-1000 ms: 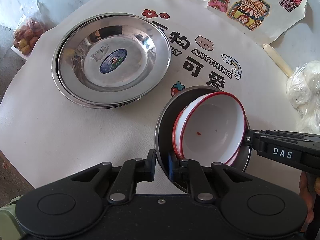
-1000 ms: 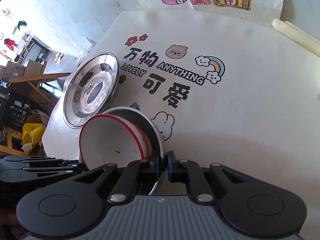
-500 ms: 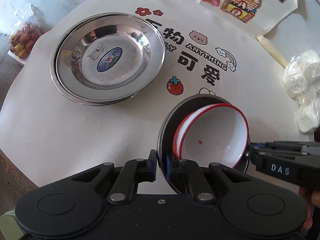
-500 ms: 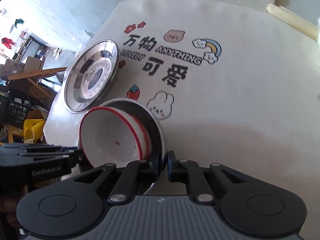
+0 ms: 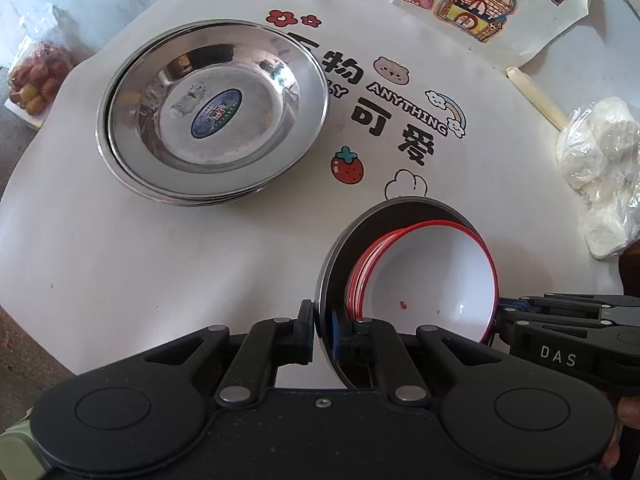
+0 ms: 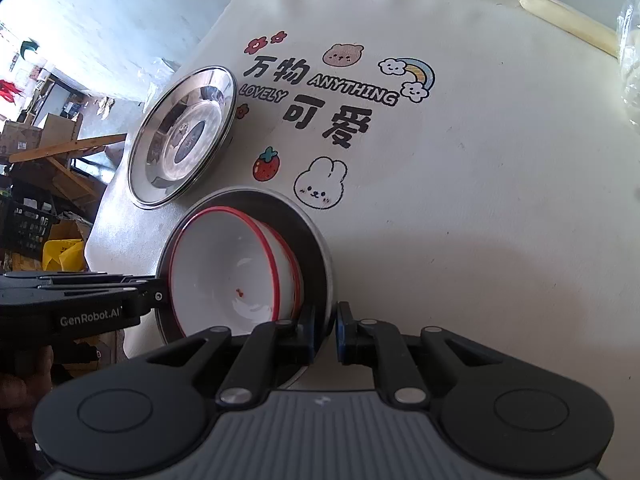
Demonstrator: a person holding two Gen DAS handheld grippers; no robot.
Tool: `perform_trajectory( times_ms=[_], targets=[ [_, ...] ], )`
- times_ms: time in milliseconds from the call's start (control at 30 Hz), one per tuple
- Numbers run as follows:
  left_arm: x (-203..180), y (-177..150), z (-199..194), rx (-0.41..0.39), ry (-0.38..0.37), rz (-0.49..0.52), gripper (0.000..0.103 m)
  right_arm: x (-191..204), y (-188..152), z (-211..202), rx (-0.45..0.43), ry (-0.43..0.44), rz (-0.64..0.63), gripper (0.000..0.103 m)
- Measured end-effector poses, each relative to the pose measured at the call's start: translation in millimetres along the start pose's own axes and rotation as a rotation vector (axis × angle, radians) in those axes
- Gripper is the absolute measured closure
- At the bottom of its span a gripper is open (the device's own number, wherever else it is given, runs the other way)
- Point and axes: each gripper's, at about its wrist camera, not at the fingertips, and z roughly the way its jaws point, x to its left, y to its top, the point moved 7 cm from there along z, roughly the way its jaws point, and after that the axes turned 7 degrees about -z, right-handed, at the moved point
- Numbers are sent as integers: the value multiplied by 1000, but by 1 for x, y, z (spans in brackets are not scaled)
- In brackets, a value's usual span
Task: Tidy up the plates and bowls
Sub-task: 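Lift the steel bowl with nested bowls and carry it over the steel plates, then lower the steel bowl onto the stacked steel plates with both grippers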
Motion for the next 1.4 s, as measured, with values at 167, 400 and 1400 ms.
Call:
perform_trajectory(
  times_ms=[167, 400, 1400],
  targets=[
    [-3, 8, -1, 20, -24, 55, 96, -1, 1, -3, -11, -13, 39, 92],
    [-6, 22, -3, 48, -50, 130, 96, 1, 2, -9, -38, -32, 120, 92],
    [21, 107, -40, 5, -135, 273, 97, 41, 58, -20, -169, -79, 268, 91]
  ],
)
